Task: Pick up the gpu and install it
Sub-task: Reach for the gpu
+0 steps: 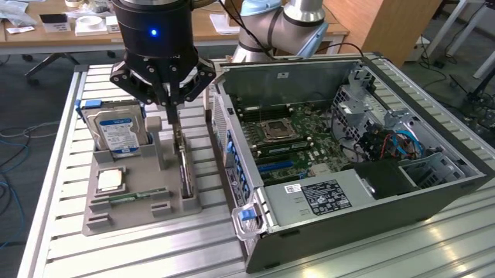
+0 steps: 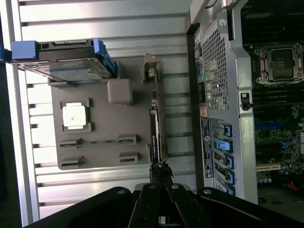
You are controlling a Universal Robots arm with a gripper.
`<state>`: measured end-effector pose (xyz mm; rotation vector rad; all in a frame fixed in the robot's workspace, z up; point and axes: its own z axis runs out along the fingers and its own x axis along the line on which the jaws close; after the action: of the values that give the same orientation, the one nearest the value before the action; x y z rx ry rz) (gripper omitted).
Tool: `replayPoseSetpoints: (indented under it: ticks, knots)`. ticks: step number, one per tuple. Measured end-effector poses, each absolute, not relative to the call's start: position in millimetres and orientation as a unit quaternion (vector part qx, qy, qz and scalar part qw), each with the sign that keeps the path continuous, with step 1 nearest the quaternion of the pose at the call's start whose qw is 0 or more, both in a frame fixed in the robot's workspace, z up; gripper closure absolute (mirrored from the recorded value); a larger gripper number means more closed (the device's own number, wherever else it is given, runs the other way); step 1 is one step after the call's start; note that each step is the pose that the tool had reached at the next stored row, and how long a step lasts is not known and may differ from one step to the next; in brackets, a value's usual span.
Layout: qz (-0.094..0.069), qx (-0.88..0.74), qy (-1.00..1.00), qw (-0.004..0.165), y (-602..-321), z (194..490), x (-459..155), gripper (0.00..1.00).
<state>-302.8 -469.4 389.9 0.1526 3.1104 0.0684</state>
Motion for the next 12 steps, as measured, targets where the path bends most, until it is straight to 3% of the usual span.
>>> replayPoseSetpoints:
  ticks: [12]
  knots:
    - [0.022,0.049,0.998,0.013,-457.8,389.6,-302.3,0.89]
